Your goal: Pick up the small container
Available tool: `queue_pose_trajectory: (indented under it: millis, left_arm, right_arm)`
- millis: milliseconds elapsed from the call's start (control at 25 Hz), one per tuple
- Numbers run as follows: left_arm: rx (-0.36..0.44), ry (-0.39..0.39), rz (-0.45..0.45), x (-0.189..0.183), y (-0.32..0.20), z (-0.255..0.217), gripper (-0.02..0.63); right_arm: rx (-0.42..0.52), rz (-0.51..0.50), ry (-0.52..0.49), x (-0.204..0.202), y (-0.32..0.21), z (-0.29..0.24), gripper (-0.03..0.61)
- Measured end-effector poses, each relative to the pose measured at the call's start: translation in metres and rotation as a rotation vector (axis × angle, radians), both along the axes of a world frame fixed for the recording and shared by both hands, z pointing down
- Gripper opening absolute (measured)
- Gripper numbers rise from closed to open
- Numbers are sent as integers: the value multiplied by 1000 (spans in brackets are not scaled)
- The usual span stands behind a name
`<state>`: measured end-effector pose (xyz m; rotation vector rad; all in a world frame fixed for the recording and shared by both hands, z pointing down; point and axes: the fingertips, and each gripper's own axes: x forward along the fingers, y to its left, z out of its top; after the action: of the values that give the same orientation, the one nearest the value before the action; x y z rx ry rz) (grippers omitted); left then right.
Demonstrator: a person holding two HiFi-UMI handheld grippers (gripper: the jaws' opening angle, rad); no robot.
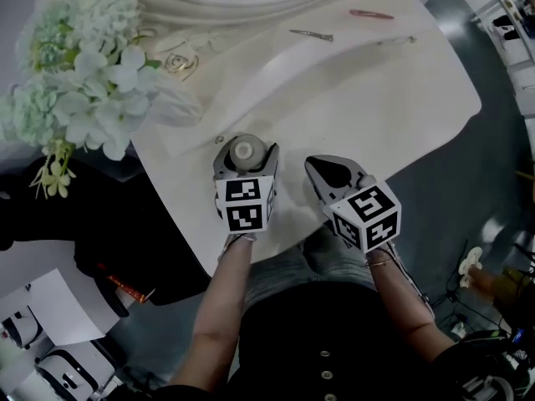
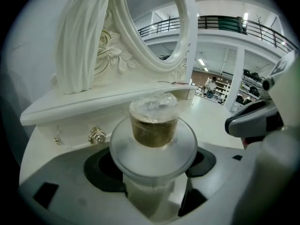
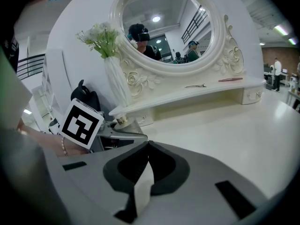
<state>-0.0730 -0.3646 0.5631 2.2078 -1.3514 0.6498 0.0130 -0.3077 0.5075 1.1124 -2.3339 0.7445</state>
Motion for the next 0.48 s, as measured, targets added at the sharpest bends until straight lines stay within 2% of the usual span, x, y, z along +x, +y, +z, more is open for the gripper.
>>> queue_pose_trajectory:
  millis: [480]
  left_arm:
    - [58,119,34,-6,27,-56,314]
  right_arm:
    - [55,-25,-3,-14,5,-22,2]
